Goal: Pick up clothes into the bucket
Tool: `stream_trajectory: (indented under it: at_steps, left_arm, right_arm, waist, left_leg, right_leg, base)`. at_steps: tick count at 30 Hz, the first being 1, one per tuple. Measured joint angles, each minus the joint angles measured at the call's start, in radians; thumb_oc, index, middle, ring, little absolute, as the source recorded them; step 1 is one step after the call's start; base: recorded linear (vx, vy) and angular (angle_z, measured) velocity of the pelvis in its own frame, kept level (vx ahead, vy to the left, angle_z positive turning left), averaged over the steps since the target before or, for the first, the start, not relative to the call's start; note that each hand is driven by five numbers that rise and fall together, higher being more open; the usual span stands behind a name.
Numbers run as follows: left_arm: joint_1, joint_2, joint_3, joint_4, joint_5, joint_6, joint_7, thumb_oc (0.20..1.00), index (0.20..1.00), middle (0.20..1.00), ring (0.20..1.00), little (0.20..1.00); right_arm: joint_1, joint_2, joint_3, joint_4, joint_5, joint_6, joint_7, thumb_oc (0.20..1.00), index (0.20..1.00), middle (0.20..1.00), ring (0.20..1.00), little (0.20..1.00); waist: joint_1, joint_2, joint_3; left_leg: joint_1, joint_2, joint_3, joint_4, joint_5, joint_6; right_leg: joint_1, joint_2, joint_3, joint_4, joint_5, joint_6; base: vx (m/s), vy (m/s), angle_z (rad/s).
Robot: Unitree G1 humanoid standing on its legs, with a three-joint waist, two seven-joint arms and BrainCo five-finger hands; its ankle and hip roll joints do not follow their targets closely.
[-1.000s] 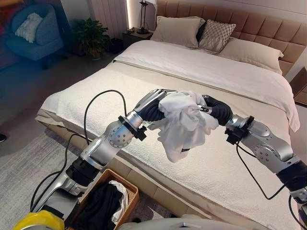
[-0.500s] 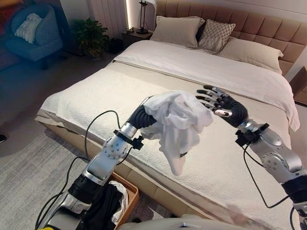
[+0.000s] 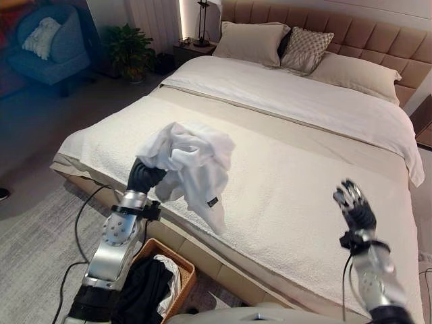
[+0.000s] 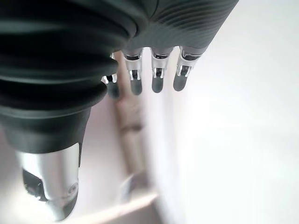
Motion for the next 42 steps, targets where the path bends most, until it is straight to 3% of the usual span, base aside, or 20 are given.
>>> stream_trajectory:
  at_steps: [6,13,19,29,34,39,42]
  left_arm:
    - [0.176,-0.009,0.116,0.16,0.011,-0.016,0.069,0.2,0.2,0.2,0.2,0.2]
    - [0.223,-0.064,0.117,0.466,-0.025,-0.006,0.083,0.2,0.2,0.2,0.2,0.2]
    - [0.157,-0.075,0.098,0.663,-0.127,0.0,0.054,0.2,0.2,0.2,0.2,0.2]
    - [0.006,-0.093,0.06,0.828,-0.156,-0.015,0.077,0.2,0.2,0.2,0.2,0.2]
    - [-0.128,-0.094,0.056,0.935,-0.123,-0.021,0.171,0.2,0.2,0.2,0.2,0.2]
    - [-0.219,-0.084,0.056,0.957,-0.114,-0.024,0.258,0.2,0.2,0.2,0.2,0.2]
    - [-0.244,-0.068,0.057,0.953,-0.149,-0.032,0.293,0.2,0.2,0.2,0.2,0.2]
  right_arm:
    - [0.112,0.054,-0.043,0.283,-0.164,-0.032,-0.101,1.0,1.0,1.0,1.0,1.0]
    - [0.113,0.056,-0.024,0.5,-0.336,-0.035,-0.16,1.0,1.0,1.0,1.0,1.0]
    - [0.063,-0.012,0.093,0.487,-0.496,-0.043,-0.165,1.0,1.0,1.0,1.0,1.0]
    - [-0.131,-0.066,0.152,0.369,-0.474,-0.083,-0.159,1.0,1.0,1.0,1.0,1.0]
    - [-0.182,-0.111,0.229,0.257,-0.475,-0.103,-0.17,1.0,1.0,1.0,1.0,1.0]
    - [-0.218,-0.172,0.257,0.215,-0.477,-0.115,-0.194,1.0,1.0,1.0,1.0,1.0]
    - [-0.218,-0.202,0.259,0.209,-0.475,-0.124,-0.21,1.0,1.0,1.0,1.0,1.0]
  waist:
    - [-0.018,0.029,0.019]
    - [-0.025,0.036,0.056]
    - [-0.025,0.038,0.113]
    - [-0.025,0.063,0.258]
    - [-0.035,0.045,0.347]
    - [-0.038,0.004,0.439]
    - [-0.043,-0.014,0.462]
  left_leg:
    - [-0.012,0.0,0.005,0.002,-0.004,0.003]
    - [-0.025,0.001,0.027,0.008,-0.009,0.001]
    - [-0.098,-0.004,0.028,0.052,-0.011,0.0]
    - [-0.233,-0.011,0.036,0.144,-0.013,-0.001]
    - [-0.323,-0.017,0.026,0.207,-0.017,-0.005]
    - [-0.432,-0.017,0.021,0.287,-0.029,-0.012]
    - [-0.533,-0.02,0.01,0.366,-0.047,-0.012]
  right_leg:
    - [-0.023,-0.001,0.005,0.022,-0.012,0.001]
    - [-0.065,0.0,0.029,0.061,-0.025,-0.007]
    - [-0.142,-0.006,0.036,0.114,-0.03,-0.007]
    - [-0.28,-0.01,0.061,0.206,-0.033,-0.013]
    - [-0.36,-0.02,0.056,0.257,-0.033,-0.017]
    - [-0.444,-0.022,0.054,0.296,-0.027,-0.021]
    - [-0.521,-0.024,0.05,0.331,-0.025,-0.024]
  base:
    - [-0.05,0.015,-0.02]
    - [-0.06,0.012,-0.1]
    - [-0.1,0.022,-0.01]
    - [-0.08,0.048,-0.04]
    - [-0.09,0.009,0.05]
    - [-0.09,-0.012,0.05]
    - [-0.08,0.02,0.06]
